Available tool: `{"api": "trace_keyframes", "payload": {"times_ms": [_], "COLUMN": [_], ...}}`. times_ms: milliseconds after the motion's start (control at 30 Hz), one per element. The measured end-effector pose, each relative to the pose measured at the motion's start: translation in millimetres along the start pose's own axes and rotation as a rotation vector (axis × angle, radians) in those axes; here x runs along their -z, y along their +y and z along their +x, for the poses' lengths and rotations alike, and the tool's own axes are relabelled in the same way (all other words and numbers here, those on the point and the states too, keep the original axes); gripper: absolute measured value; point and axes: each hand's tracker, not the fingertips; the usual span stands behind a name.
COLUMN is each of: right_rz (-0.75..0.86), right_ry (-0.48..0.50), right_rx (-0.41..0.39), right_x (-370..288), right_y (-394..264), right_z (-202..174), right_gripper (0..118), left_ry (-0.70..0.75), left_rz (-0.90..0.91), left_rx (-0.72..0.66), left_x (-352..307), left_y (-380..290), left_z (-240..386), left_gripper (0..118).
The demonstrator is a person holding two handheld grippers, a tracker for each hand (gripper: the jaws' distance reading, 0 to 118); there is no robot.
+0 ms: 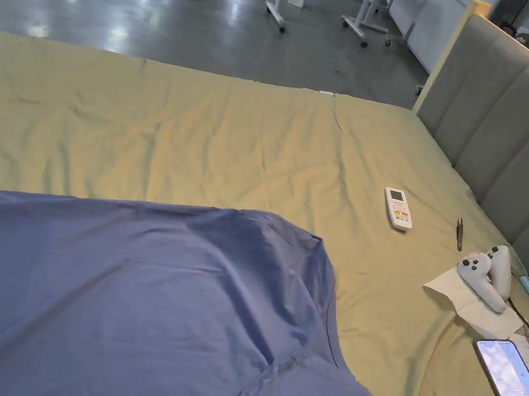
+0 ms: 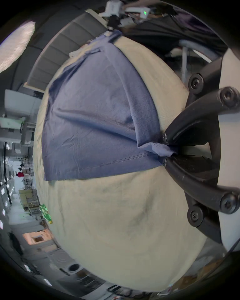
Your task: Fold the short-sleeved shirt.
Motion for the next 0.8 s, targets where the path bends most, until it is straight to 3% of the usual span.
{"api": "trace_keyframes", "payload": {"times_ms": [167,333,467,533,567,667,800], "right_rz": [-0.050,-0.110,-0.104,-0.082,-0.071,-0.048,0.002], "right_ry": [0.079,0.119,0.077,0.060,0.064,0.077,0.096], "right_rx": [0.032,-0.094,-0.145,-0.150,-0.153,-0.101,-0.028], "right_x": [9.0,21.7,25.2,22.7,21.1,12.9,3.8], "right_y": [2.8,-1.8,-6.2,-6.5,-6.5,-3.9,-2.4], "right_z": [-6.4,-27.3,-44.4,-44.1,-43.4,-42.6,-35.0], "right_gripper": [76,57,32,9,5,4,3], "left_ry": [0.081,0.215,0.231,0.237,0.250,0.308,0.313], "left_rz": [-0.028,-0.064,-0.066,-0.064,-0.063,-0.057,-0.029], "left_rx": [0.048,0.242,0.252,0.248,0.262,0.361,0.370], "left_x": [20.7,23.6,13.3,11.9,12.1,10.2,-5.1], "left_y": [-5.8,0.7,5.7,5.6,4.9,2.0,3.8], "left_z": [-8.8,51.4,74.9,72.7,76.7,84.8,92.6], "left_gripper": [11,11,11,11,11,11,9]}}
